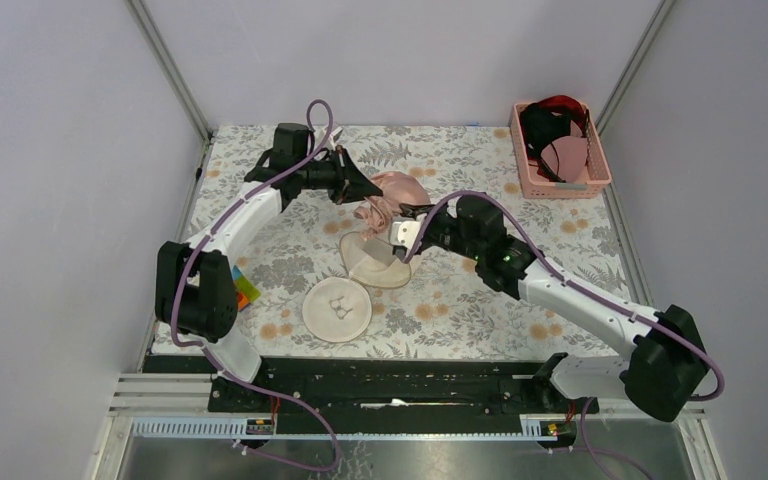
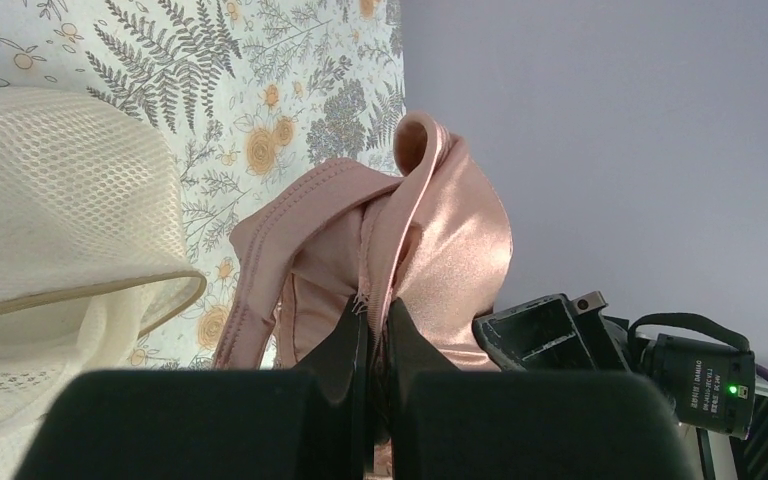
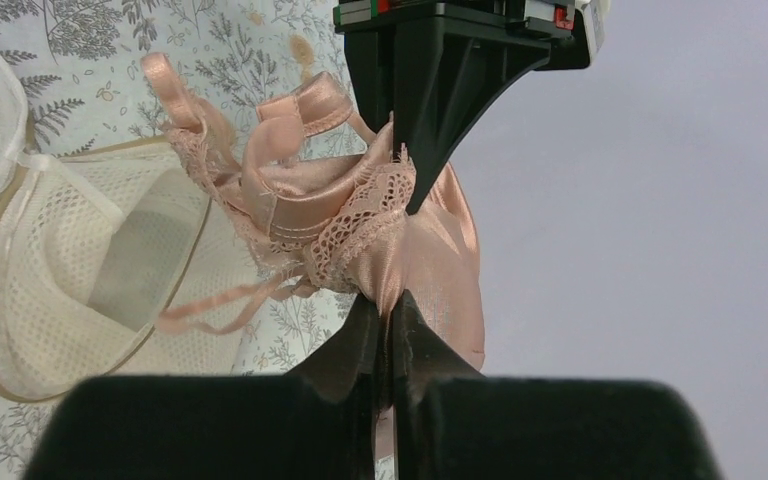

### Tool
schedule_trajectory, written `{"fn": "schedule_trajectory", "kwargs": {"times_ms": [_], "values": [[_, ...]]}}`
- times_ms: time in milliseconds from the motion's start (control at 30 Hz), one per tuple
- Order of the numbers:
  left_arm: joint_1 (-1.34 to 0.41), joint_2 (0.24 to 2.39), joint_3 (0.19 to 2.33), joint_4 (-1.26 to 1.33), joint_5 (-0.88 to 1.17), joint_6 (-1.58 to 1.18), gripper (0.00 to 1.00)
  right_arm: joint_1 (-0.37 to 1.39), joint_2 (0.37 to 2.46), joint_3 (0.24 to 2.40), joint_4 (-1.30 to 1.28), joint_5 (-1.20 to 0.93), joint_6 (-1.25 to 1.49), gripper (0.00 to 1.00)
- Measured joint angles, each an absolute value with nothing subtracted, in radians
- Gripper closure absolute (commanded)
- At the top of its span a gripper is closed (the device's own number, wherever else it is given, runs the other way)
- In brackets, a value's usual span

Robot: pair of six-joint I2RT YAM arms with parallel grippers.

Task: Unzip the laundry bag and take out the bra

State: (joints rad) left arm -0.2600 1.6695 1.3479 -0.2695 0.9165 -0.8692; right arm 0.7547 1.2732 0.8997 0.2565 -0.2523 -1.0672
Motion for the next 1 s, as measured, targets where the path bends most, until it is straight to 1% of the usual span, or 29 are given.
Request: {"fn": "schedule_trajectory", "kwargs": {"times_ms": [33,67,133,200,300,400,567,700,867,1000], "values": [[-0.261,1.67,1.348,-0.271,0.917,-0.869,0.93,0.755,1.266,0.9,0.249,-0.253,-1.061,1.0],[-0.262,1.67,1.348,-0.271,0.917,-0.868,0.82,0.755,1.258,0.9,0.237,-0.253,-1.052,1.0],[-0.262,1.67,1.348,-0.271,0.917,-0.859,0.63,0.755,1.247,0.908,0.207,-0.253,-1.029,1.0],[-0.262,1.67,1.348,-0.274,0.912,-0.842,0.41,0.749,1.246,0.934,0.172,-0.253,-0.987,1.0],[-0.255,1.669,1.348,-0.269,0.881,-0.814,0.03,0.724,1.246,0.989,0.12,-0.256,-0.901,1.0],[-0.243,1.657,1.345,-0.27,0.829,-0.779,0.01,0.659,1.252,1.068,0.08,-0.271,-0.783,1.0],[-0.21,1.619,1.346,-0.273,0.746,-0.725,0.01,0.485,1.311,1.209,0.053,-0.281,-0.586,1.0],[-0.185,1.611,1.348,-0.279,0.695,-0.688,0.01,0.36,1.375,1.286,0.031,-0.272,-0.485,1.0],[-0.18,1.611,1.348,-0.295,0.651,-0.658,0.01,0.178,1.502,1.416,0.026,-0.21,-0.422,1.0],[-0.181,1.612,1.349,-0.3,0.636,-0.643,0.01,0.014,1.658,1.572,0.003,-0.149,-0.385,1.0]]}}
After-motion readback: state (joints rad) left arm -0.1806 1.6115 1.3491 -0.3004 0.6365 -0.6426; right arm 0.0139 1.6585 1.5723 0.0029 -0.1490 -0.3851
